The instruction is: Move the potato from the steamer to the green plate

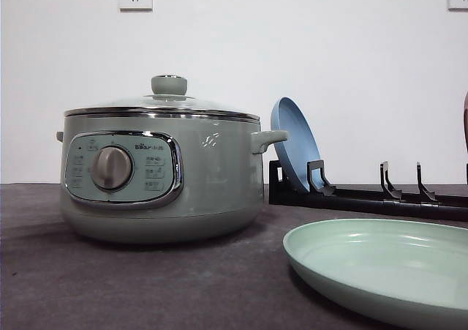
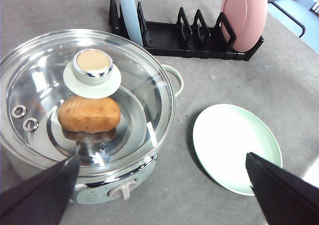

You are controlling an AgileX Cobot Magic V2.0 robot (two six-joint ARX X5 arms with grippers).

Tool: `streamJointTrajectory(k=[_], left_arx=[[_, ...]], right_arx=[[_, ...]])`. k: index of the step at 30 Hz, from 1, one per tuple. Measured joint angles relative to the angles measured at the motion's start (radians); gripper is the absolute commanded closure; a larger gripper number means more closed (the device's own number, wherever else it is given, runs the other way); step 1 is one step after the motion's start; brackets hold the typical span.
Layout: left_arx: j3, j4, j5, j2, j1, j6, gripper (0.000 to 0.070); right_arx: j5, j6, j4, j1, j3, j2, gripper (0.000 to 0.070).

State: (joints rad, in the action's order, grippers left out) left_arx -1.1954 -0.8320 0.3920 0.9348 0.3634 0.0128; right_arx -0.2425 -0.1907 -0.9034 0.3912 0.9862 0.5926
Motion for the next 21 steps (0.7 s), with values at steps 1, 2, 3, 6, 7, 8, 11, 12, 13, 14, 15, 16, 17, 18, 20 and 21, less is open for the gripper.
streamJointTrajectory(k=[1, 2, 3, 6, 7, 8, 11, 12, 13, 14, 15, 16, 17, 18, 20, 21], left_arx=[[0.000, 0.000, 0.000, 0.000, 0.000, 0.000, 0.0000], [0.000, 0.000, 0.000, 0.000, 0.000, 0.000, 0.0000], [0.000, 0.000, 0.000, 0.000, 0.000, 0.000, 0.0000], [0.000, 0.000, 0.000, 0.000, 0.000, 0.000, 0.0000], [0.000, 0.000, 0.000, 0.000, 0.000, 0.000, 0.0000], [0.000, 0.000, 0.000, 0.000, 0.000, 0.001, 0.0000], [0.000, 0.000, 0.000, 0.000, 0.000, 0.001, 0.0000], [0.000, 0.000, 0.000, 0.000, 0.000, 0.002, 0.0000], [0.000, 0.000, 0.000, 0.000, 0.000, 0.003, 0.0000], [0.000, 0.000, 0.000, 0.000, 0.000, 0.004, 0.0000], [-0.001, -0.001, -0.001, 0.000, 0.000, 0.007, 0.0000], [-0.002, -0.004, -0.002, 0.000, 0.000, 0.010, 0.0000], [-0.008, -0.012, -0.004, 0.003, 0.000, 0.012, 0.0000], [-0.020, -0.023, -0.013, 0.008, 0.000, 0.014, 0.0000], [-0.056, -0.049, -0.040, 0.025, 0.000, 0.016, 0.0000], [-0.079, -0.066, -0.062, 0.038, 0.000, 0.015, 0.0000]], right_arx=[[-0.009, 0.000, -0.006, 0.000, -0.011, -0.010, 0.0069], [-0.020, 0.000, -0.010, 0.000, -0.019, -0.017, 0.0069], [-0.033, -0.001, -0.013, 0.000, -0.025, -0.022, 0.0069], [-0.064, -0.006, -0.012, 0.000, -0.028, -0.029, 0.0069], [-0.073, -0.010, -0.012, 0.000, -0.028, -0.030, 0.0069], [-0.076, -0.015, -0.012, 0.000, -0.028, -0.032, 0.0069], [-0.077, -0.022, -0.011, 0.000, -0.027, -0.032, 0.0070], [-0.077, -0.024, -0.009, 0.000, -0.028, -0.032, 0.0070], [-0.077, -0.026, -0.006, 0.000, -0.028, -0.032, 0.0070], [-0.078, -0.027, 0.000, 0.000, -0.027, -0.032, 0.0070], [-0.078, -0.027, 0.005, 0.000, -0.027, -0.032, 0.0070], [-0.079, -0.028, 0.011, 0.000, -0.027, -0.032, 0.0070], [-0.079, -0.031, 0.017, 0.000, -0.027, -0.032, 0.0070], [-0.080, -0.033, 0.025, 0.000, -0.028, -0.032, 0.0070], [-0.091, -0.035, 0.040, 0.000, -0.027, -0.032, 0.0070], [-0.095, -0.038, 0.048, 0.000, -0.028, -0.032, 0.0070]])
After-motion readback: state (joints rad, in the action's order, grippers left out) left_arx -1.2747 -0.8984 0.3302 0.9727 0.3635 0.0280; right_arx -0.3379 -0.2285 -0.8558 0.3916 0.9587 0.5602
